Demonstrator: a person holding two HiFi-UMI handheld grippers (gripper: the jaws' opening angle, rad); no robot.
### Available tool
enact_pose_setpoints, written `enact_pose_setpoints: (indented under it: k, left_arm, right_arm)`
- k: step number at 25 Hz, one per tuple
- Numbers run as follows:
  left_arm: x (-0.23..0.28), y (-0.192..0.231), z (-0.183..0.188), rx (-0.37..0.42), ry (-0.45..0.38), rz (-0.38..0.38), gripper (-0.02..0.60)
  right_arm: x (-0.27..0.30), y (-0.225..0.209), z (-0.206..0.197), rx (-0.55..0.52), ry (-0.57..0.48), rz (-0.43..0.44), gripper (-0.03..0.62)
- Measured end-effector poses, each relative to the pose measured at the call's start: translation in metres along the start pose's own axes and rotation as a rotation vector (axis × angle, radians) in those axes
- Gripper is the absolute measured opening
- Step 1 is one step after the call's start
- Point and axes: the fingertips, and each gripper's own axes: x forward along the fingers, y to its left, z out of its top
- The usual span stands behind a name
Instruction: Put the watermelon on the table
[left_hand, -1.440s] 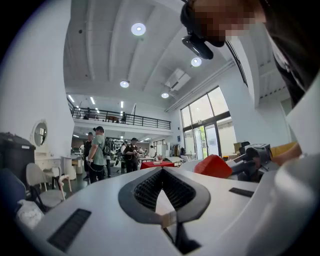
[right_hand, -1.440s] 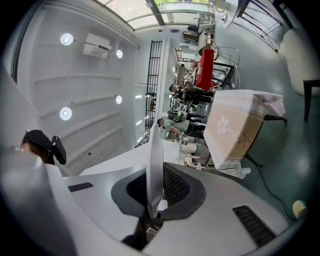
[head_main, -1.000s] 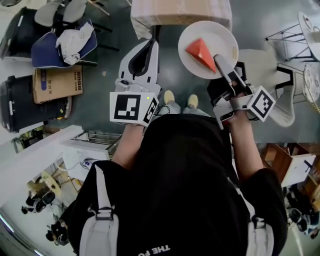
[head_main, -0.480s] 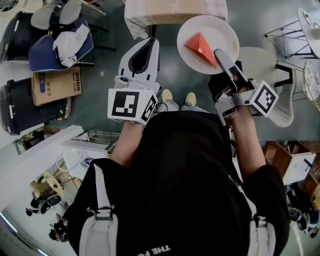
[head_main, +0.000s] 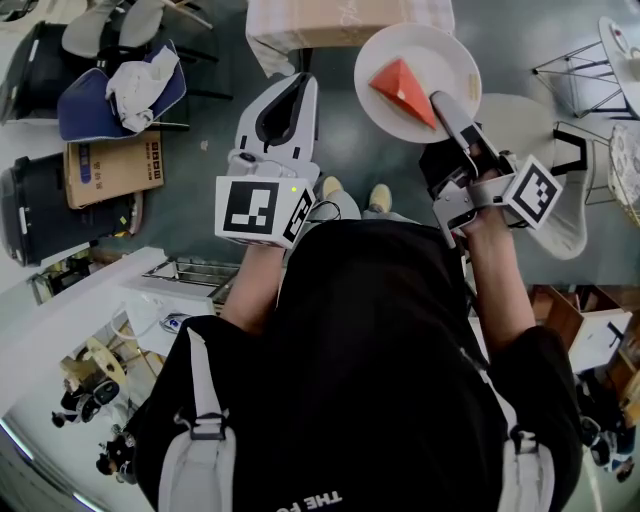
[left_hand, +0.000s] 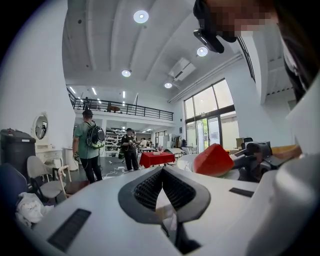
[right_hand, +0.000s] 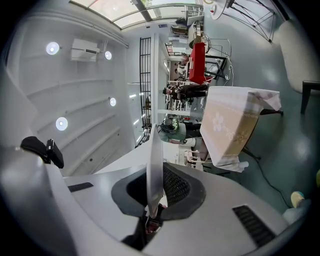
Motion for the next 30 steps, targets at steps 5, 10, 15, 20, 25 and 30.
enact_pose_setpoints:
  k: [5, 10, 15, 20, 25, 30]
  left_arm:
    - [0.002, -0.006, 0.001, 0.001, -0.001, 0.012, 0.011]
    - [0.002, -0.004, 0.000, 0.003, 0.007, 0.013, 0.011]
    - [0.004, 0.004, -0.005, -0.004, 0.014, 0.009, 0.011]
    - [0.014, 0.022, -0.007, -0.012, 0.012, 0.004, 0.011]
    - [0.030, 0.049, -0.009, -0.023, 0.017, -0.003, 0.011]
    - [0.054, 0.074, -0.009, -0.030, 0.022, -0.018, 0.011]
  right_arm:
    - [-0.001, -0.003, 0.001, 0.009, 0.018, -0.002, 0.023]
    - [0.006, -0.002, 0.000, 0.009, 0.025, 0.005, 0.023]
    - [0.016, -0.002, -0.002, 0.003, 0.024, 0.005, 0.023]
    - [0.031, -0.008, 0.000, 0.005, 0.016, 0.009, 0.023]
    - [0.059, -0.013, 0.005, 0.015, 0.003, 0.016, 0.023]
    - [0.092, -0.017, 0.013, 0.012, 0.001, 0.023, 0.023]
